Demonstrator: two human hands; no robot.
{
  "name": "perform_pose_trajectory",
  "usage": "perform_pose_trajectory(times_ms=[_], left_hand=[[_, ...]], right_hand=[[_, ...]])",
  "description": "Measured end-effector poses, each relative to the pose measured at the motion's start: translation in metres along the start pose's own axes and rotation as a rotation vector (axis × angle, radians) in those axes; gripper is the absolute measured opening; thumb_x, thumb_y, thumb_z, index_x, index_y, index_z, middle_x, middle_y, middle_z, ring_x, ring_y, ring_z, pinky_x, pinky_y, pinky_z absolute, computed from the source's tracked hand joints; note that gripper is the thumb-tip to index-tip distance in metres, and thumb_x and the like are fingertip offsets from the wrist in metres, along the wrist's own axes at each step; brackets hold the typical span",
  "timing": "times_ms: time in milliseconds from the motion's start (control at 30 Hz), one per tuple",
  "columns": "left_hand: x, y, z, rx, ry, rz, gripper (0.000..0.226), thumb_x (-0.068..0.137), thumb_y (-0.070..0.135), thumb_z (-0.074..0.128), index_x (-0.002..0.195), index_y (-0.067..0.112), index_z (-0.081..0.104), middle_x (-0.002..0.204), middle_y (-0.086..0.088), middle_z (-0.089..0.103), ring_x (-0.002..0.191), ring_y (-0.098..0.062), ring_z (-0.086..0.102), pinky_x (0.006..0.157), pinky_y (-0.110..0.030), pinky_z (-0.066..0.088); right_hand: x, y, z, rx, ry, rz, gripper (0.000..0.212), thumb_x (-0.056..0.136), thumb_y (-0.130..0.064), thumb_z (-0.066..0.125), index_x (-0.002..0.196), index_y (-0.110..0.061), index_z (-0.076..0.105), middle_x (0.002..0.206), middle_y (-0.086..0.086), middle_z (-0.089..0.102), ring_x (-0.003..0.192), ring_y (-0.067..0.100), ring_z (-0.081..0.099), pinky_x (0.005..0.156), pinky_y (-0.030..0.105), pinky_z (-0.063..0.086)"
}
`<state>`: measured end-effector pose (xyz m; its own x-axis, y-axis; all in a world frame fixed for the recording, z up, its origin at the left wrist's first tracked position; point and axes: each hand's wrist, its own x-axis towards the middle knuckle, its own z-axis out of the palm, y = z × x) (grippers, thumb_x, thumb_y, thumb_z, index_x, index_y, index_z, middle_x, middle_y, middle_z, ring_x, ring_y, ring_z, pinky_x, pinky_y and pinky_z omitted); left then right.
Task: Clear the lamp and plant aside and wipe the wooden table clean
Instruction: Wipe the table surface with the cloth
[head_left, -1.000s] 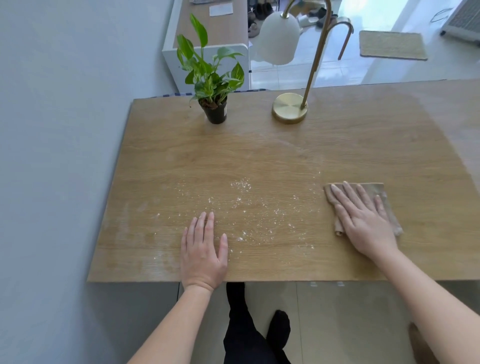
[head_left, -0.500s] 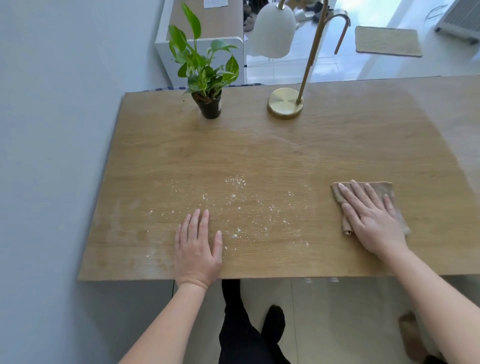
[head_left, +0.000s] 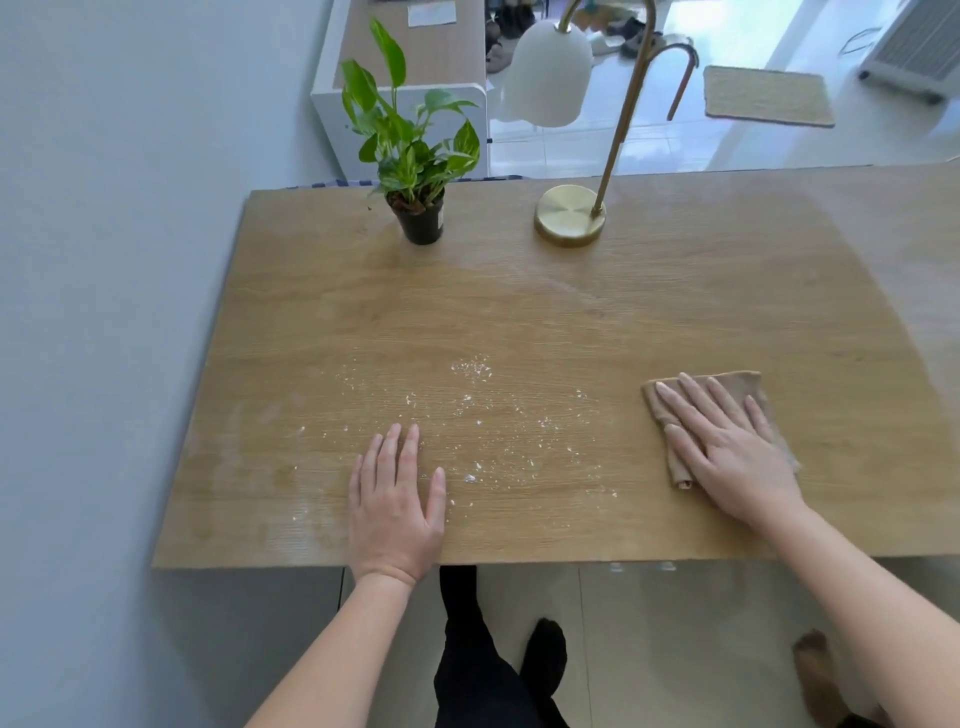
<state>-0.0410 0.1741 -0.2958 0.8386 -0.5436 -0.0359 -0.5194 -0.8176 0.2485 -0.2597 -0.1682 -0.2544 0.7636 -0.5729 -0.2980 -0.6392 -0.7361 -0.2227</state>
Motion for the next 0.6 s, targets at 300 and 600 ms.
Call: perform_pose_trajectory(times_ms=[300,600], left_hand=[[0.002,-0.003,0.001,0.009,0.005,0.000,0.066,0.109,0.058,0.029,0.167,0.026,0.034,0.175,0.003,0.030,0.164,-0.019,0.018,0.135,-0.045,0.012],[0.002,-0.001,0.002,0.007,0.009,-0.004,0.068,0.109,0.059,0.028,0.167,0.025,0.035,0.175,0.002,0.031,0.164,-0.020,0.020,0.134,-0.046,0.013]], right_hand=[[0.144,-0.073,-0.020,0.119,0.090,0.277,0.056,0.111,-0.058,0.009,0.166,-0.052,0.001,0.176,-0.016,-0.010,0.164,0.019,-0.011,0.130,0.057,-0.012],[0.011,-0.016,-0.002,-0.039,-0.044,-0.144,0.058,0.104,-0.074,0.003,0.159,-0.065,-0.010,0.174,-0.027,-0.010,0.161,0.003,-0.018,0.133,0.048,-0.008]])
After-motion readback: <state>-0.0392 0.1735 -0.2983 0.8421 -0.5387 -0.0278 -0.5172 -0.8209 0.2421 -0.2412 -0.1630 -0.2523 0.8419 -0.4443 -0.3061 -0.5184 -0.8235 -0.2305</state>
